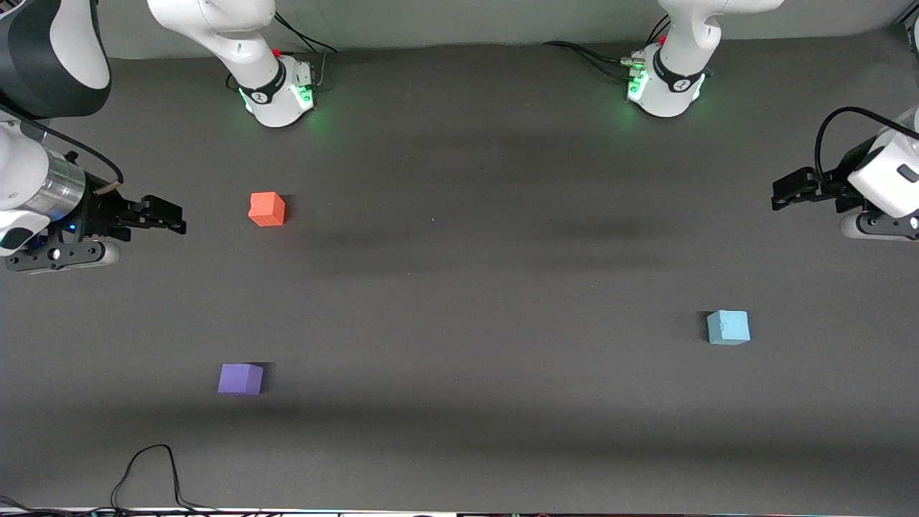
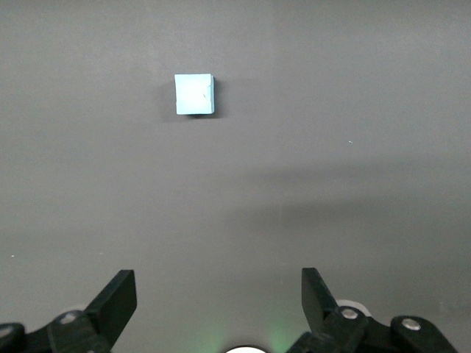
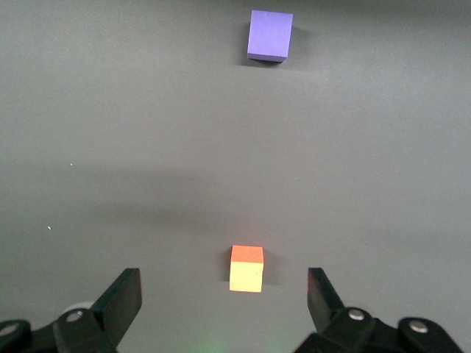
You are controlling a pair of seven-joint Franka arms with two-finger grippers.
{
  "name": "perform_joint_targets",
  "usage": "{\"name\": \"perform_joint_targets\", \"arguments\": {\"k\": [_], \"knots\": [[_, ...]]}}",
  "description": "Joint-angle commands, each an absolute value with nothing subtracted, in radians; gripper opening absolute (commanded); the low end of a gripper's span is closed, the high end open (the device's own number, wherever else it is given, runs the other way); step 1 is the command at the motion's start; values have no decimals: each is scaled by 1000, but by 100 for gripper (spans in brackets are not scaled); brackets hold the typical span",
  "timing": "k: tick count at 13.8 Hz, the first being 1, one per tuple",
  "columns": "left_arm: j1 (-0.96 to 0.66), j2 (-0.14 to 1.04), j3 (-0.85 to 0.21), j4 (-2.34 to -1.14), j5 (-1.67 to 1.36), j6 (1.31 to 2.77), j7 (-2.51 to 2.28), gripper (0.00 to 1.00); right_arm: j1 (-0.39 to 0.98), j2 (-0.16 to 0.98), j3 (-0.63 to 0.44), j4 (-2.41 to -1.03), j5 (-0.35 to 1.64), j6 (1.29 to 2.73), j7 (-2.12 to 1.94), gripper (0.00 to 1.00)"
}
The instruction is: Place blue block between orange and purple blocks
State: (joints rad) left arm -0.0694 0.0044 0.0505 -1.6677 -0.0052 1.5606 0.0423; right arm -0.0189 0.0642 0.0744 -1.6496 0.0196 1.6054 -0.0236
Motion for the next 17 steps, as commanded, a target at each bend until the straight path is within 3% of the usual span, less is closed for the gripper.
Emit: {"name": "perform_joint_targets", "arguments": {"k": [1, 11, 17], "knots": [[-81, 2, 63, -1660, -17, 1539, 61, 100, -12, 57, 69, -1644, 11, 1589, -38, 100], [-22, 34, 66, -1663, -2, 1600, 126, 100, -12, 57, 69, -1644, 11, 1589, -38, 100], [-6, 190, 66, -1716, 2, 1840, 127, 100, -12, 58, 69, -1644, 11, 1589, -38, 100]]}}
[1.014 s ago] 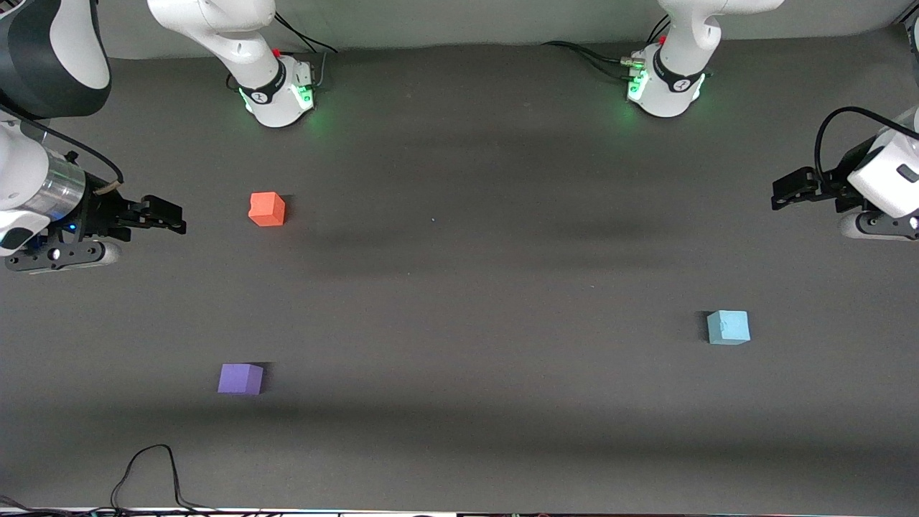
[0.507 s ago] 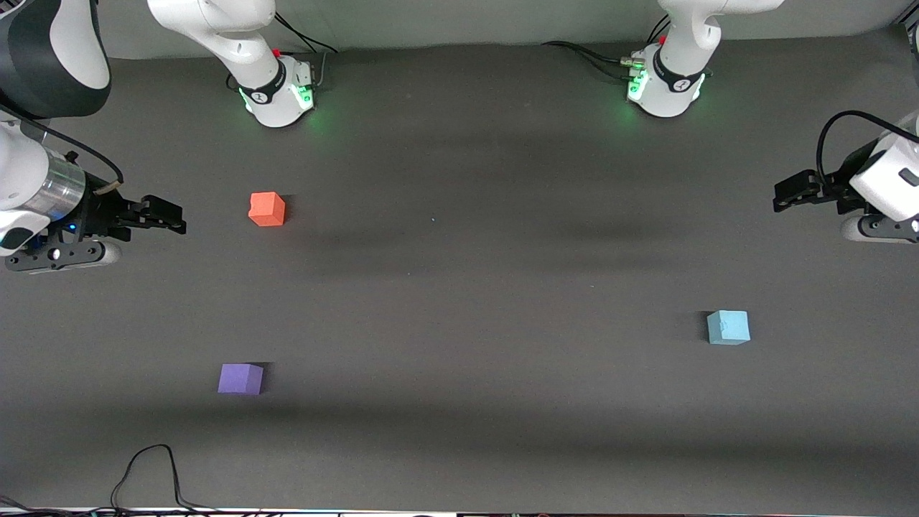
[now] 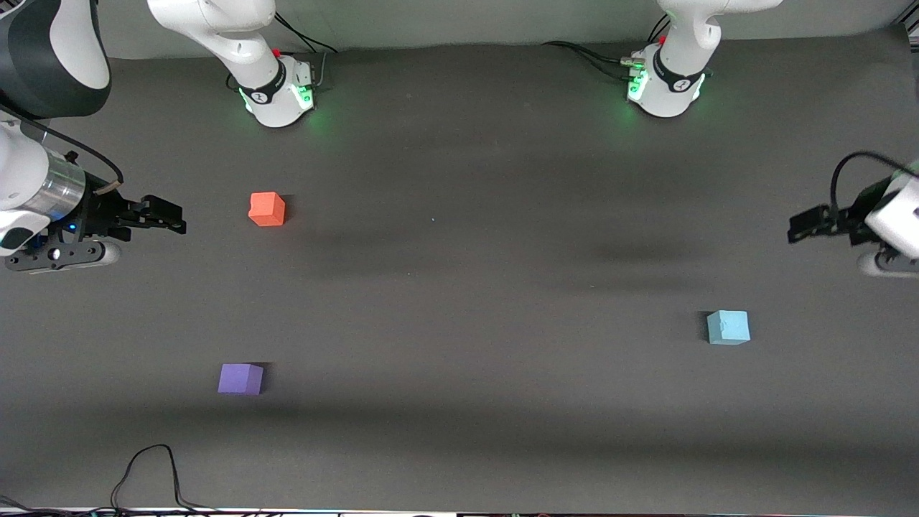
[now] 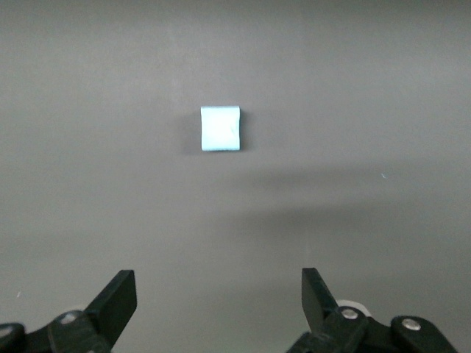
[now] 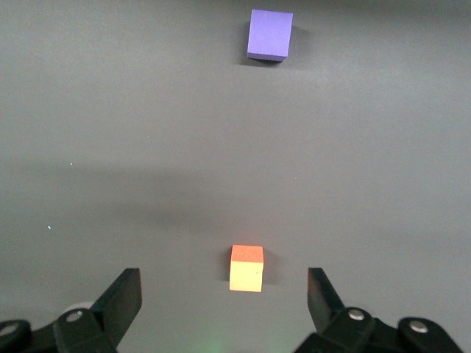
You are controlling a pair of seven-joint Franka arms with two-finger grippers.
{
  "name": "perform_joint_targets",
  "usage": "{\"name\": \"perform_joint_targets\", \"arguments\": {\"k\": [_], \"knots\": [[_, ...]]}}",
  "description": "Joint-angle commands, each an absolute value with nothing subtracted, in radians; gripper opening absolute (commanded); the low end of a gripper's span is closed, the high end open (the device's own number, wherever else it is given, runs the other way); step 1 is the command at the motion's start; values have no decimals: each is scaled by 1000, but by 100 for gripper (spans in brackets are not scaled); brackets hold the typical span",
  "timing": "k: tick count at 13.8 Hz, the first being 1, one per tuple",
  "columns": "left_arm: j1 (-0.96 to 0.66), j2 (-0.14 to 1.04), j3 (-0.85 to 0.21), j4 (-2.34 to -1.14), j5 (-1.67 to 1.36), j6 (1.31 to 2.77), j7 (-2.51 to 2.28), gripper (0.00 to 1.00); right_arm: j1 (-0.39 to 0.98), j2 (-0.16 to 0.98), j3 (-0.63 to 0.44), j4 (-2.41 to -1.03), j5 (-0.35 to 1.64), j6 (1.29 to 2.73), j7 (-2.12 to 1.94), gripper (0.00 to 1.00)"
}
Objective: Place blue block between orange and purple blocks
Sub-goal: 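Lower the left gripper onto the blue cube and close it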
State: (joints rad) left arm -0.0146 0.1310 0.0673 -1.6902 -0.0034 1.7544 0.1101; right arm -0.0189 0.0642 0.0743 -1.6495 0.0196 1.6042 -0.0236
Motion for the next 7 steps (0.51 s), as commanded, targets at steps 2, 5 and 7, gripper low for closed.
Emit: {"name": "perform_joint_targets", "arguments": {"k": [2, 5, 7], "knots": [[12, 251, 66, -1778, 2, 1987, 129, 100, -12, 58, 68, -1644, 11, 1589, -38, 100], [20, 322, 66, -1876, 14, 2208, 129, 100, -12, 58, 67, -1644, 11, 1589, -38, 100], [14, 392, 64, -1888, 14, 2294, 129, 100, -12, 58, 67, -1644, 11, 1589, -38, 100]]}}
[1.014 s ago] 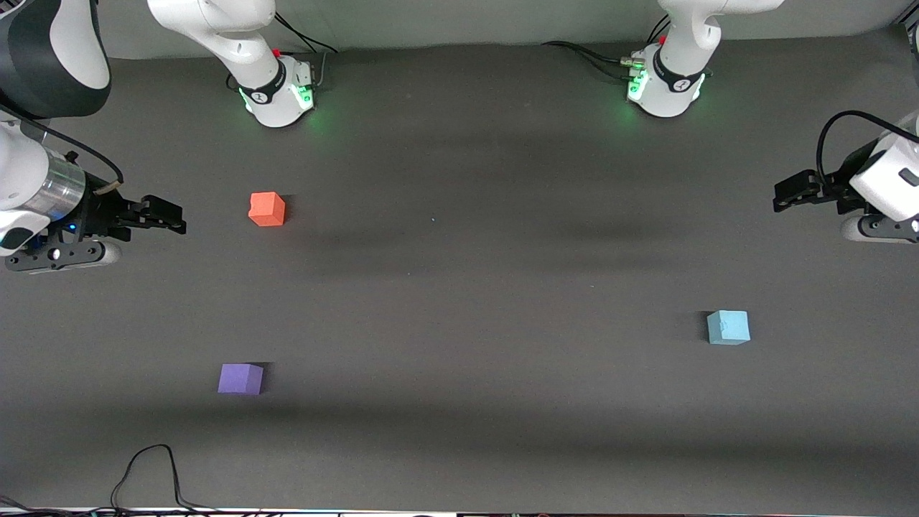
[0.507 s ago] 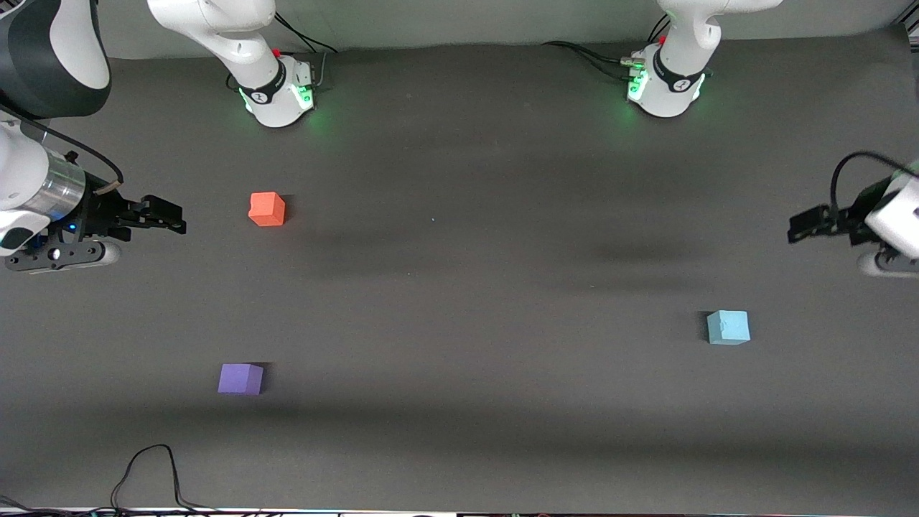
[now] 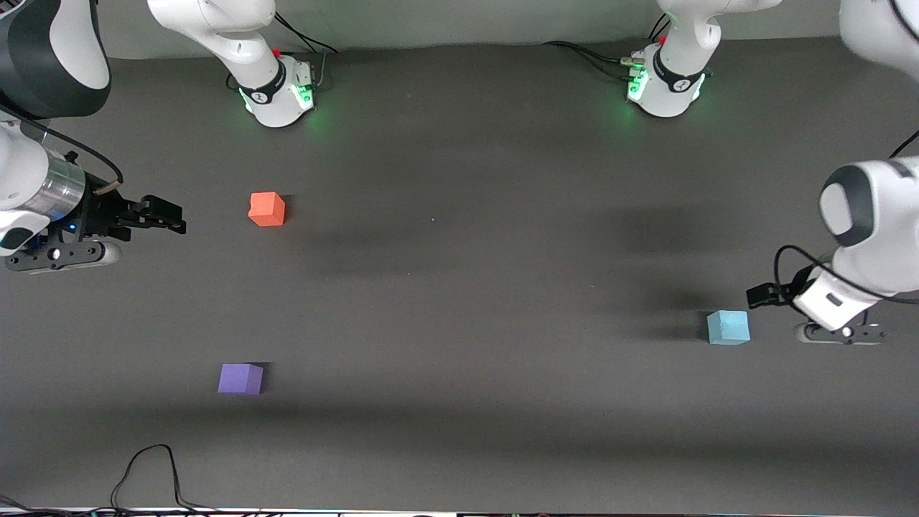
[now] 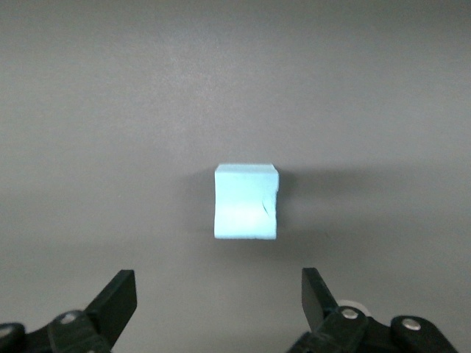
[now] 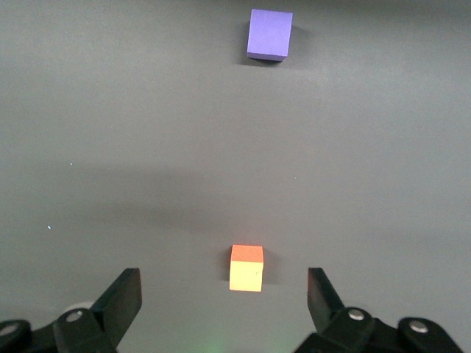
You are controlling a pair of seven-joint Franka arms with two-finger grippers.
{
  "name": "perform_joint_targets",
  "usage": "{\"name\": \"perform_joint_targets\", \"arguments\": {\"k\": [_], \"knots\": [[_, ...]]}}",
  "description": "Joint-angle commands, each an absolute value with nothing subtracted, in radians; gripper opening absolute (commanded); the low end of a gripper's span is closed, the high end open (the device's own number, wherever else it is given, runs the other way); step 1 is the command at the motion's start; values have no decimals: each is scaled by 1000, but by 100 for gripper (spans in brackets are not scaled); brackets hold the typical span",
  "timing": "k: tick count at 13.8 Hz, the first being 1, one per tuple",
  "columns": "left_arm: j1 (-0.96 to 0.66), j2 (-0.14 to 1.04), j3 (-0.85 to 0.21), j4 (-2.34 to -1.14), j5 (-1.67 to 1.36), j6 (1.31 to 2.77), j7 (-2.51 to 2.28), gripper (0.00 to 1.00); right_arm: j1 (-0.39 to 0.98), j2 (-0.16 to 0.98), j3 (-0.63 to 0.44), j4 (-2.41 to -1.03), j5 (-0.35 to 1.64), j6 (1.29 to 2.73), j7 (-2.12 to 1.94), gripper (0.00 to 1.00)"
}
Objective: Place blue block between orange and purple blocks
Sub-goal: 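Lower the left gripper onto the blue cube and close it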
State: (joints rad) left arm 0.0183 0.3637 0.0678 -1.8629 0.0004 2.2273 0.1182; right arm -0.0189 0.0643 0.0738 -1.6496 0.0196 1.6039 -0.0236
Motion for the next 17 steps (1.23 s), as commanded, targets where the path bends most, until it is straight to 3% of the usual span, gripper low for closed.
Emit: {"name": "perform_joint_targets", "arguments": {"k": [1, 7, 12, 13, 14, 15, 17], "knots": [[9, 419, 64, -1888, 14, 2324, 127, 100, -12, 58, 67, -1644, 11, 1589, -38, 100], [3, 529, 61, -1940, 12, 2506, 126, 100, -12, 58, 67, -1644, 11, 1589, -38, 100], [3, 543, 60, -1950, -2, 2510, 112, 99, -12, 58, 67, -1644, 11, 1589, -38, 100], [3, 543, 60, -1950, -2, 2504, 109, 81, -12, 58, 67, -1644, 11, 1589, -38, 100], [5, 543, 60, -1950, -2, 2499, 107, 53, -12, 58, 67, -1644, 11, 1589, -38, 100], [5, 543, 60, -1950, -3, 2496, 100, 40, -12, 58, 67, -1644, 11, 1589, -38, 100], [2, 543, 60, -1950, -3, 2496, 66, 28, -12, 58, 67, -1644, 11, 1589, -38, 100]]}}
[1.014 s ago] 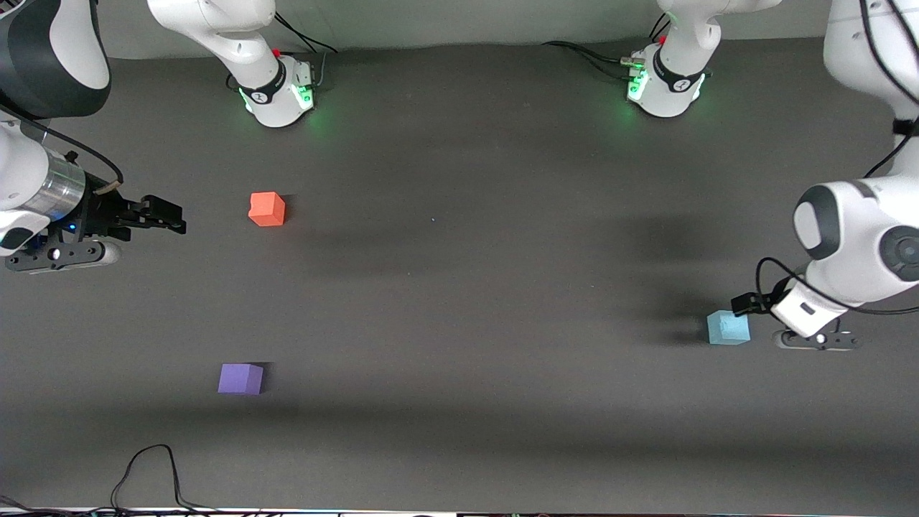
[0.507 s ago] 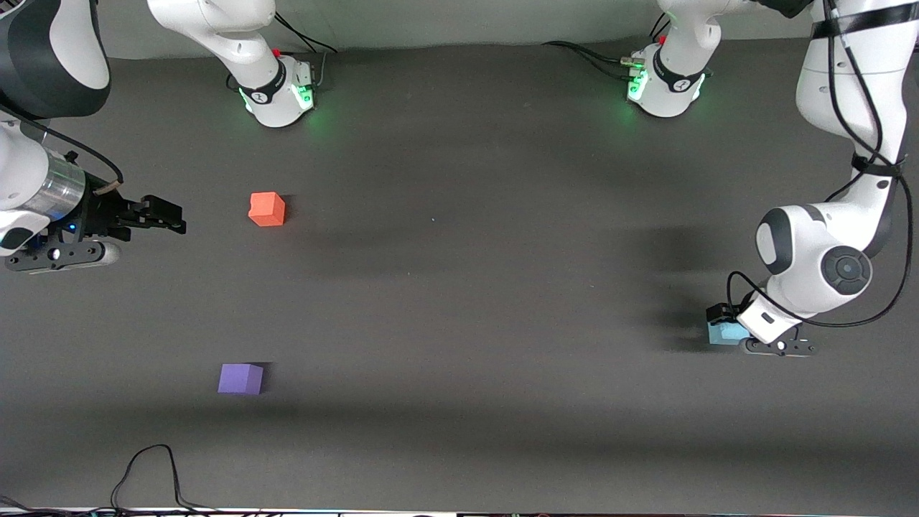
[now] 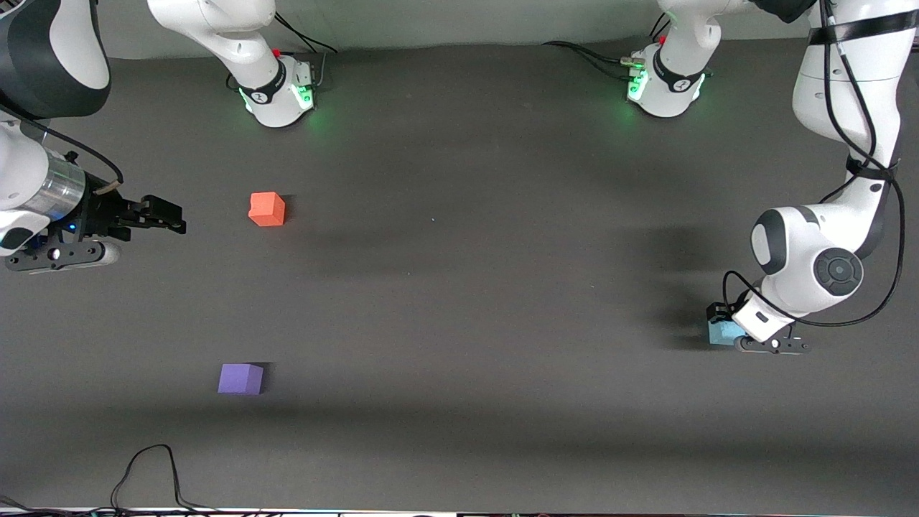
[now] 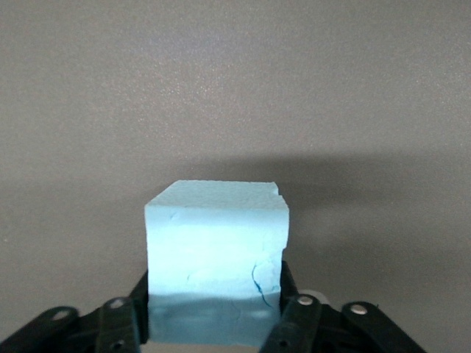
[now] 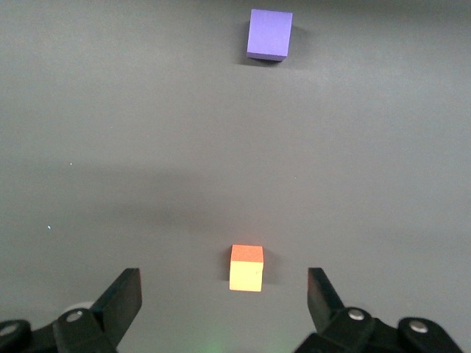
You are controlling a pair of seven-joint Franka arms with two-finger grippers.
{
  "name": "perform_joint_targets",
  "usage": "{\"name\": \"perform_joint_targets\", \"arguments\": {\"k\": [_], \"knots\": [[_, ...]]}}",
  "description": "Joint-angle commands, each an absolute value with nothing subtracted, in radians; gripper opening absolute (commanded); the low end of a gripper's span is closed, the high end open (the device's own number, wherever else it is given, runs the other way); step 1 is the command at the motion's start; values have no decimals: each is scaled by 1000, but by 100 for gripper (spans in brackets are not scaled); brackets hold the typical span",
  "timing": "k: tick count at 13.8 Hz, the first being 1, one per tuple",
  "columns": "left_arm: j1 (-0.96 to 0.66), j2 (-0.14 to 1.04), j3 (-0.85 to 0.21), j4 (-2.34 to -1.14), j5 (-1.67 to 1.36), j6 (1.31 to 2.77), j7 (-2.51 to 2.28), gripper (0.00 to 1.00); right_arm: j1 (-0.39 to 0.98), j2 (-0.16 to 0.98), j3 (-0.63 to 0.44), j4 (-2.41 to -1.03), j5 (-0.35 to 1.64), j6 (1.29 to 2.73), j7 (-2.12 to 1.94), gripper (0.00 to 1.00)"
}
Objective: Place blue block between orange and purple blocks
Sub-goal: 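Lift the blue cube with the left gripper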
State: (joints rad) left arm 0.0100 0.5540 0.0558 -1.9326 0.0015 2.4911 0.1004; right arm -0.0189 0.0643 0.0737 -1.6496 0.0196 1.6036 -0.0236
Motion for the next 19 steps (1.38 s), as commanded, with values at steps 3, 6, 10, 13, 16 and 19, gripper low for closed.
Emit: {"name": "perform_joint_targets", "arguments": {"k": [3, 6, 10, 13, 16, 19], "knots": [[6, 526, 58, -1928, -3, 2484, 64, 28, -12, 58, 67, -1644, 11, 1589, -38, 100], [14, 433, 60, -1838, -3, 2264, 66, 28, -12, 58, 67, -1644, 11, 1589, -37, 100], [17, 312, 60, -1691, -3, 1937, 66, 28, -12, 58, 67, -1644, 11, 1589, -38, 100], [-11, 276, 52, -1564, -5, 1720, 10, 28, -12, 58, 67, -1644, 11, 1589, -37, 100], [-113, 287, -1, -1474, -6, 1644, -203, 28, -12, 60, 67, -1644, 11, 1589, -37, 100], [-210, 334, -110, -1373, -6, 1641, -508, 28, -12, 60, 66, -1644, 11, 1589, -37, 100]]}}
